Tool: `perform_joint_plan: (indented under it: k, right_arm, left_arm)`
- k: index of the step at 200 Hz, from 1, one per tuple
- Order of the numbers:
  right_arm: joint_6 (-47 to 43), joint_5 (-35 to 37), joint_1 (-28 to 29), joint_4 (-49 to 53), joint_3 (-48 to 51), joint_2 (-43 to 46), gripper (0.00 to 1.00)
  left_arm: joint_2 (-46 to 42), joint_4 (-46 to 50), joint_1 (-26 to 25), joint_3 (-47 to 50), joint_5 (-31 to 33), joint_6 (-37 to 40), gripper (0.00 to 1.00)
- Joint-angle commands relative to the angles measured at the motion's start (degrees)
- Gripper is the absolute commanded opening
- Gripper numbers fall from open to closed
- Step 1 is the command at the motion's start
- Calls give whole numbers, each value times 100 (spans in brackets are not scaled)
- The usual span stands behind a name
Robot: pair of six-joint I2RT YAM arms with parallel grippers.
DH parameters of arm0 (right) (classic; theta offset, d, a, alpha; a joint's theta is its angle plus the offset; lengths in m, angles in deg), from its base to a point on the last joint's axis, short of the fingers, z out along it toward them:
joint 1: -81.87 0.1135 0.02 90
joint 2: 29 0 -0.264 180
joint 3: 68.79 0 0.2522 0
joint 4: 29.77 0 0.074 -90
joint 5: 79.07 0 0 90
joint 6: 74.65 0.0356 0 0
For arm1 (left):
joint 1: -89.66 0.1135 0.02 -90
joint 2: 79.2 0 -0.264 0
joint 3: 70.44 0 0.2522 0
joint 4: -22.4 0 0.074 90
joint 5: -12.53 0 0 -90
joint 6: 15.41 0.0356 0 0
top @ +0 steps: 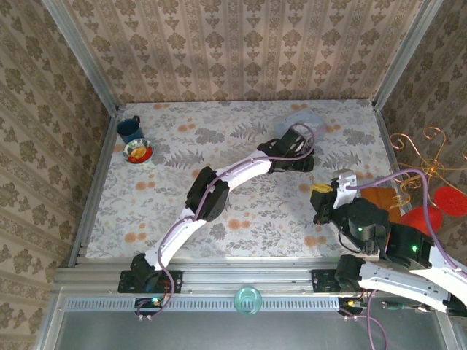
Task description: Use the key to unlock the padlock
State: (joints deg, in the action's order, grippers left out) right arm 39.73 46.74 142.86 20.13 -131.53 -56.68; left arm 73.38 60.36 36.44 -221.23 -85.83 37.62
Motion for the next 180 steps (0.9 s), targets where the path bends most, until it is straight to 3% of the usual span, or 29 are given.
perform_joint_plan:
  k: [1,24,69,118,180]
  right_arm:
    - [198,75,-8,-202,101,80,0]
    - [216,60,-8,-394,235,171,0]
    - [294,14,-9,-379,309,285,0]
    - [357,55,-8,-312,440,508,0]
    - [244,137,-8,-305,458,556,0]
  left_arm:
    - [74,-198,-22,-128,435,-761,65]
    - [288,-744,-76,-165,796,-1099,63]
    - [1174,-573,-146,-1406,1637,-1284,62]
    - [1495,-908,-170,-1640,2289,-1160,56]
    - [1431,-153,47,-1689,2743,-1225,48]
